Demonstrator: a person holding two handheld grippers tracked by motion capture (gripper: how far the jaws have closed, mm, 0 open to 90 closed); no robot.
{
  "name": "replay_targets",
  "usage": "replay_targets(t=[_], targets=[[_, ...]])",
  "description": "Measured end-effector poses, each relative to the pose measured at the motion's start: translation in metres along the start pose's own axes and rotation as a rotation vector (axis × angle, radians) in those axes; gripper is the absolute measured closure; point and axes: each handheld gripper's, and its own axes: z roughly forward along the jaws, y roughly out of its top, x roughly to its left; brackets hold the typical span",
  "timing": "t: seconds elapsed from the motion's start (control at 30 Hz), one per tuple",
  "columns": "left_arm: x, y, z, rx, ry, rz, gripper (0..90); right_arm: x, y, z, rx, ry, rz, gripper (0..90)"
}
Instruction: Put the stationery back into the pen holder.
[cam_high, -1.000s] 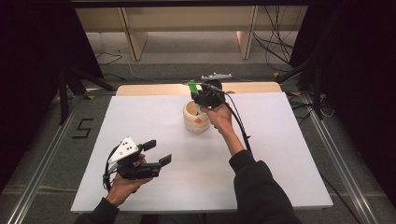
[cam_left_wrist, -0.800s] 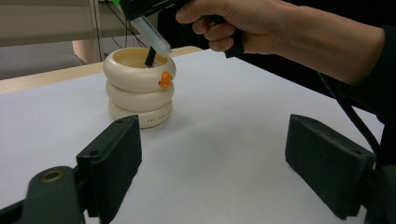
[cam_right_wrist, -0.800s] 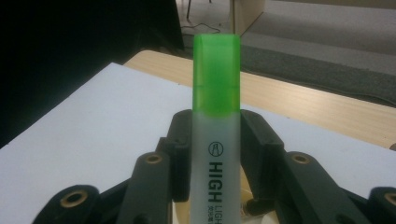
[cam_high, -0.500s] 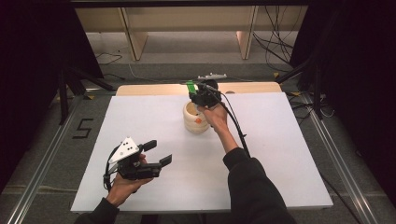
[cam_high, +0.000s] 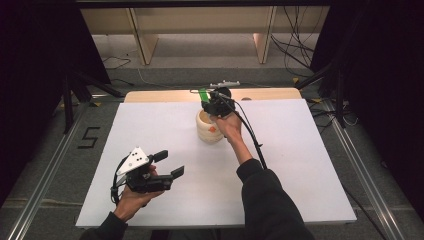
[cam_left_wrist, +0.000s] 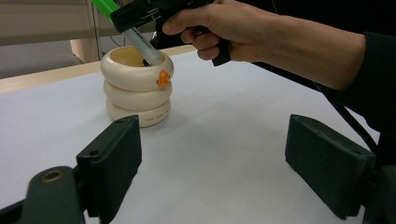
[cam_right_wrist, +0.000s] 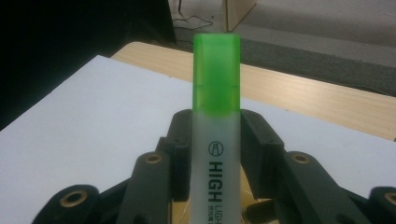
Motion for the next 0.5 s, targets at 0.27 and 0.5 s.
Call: replay_targets(t=[0.27, 0.5], targets=[[-0.0002, 0.0001, 0.0000, 0.000, -0.002, 0.000, 18.0, -0.0026, -0.0001, 0.0023, 0.001, -0.012, 0.003, 67.0], [-0.0004, 0.0001, 0.0001, -0.001, -0.004, 0.002, 18.0, -0.0040, -0.0005, 0.0045, -0.001, -0.019, 0.011, 67.0]])
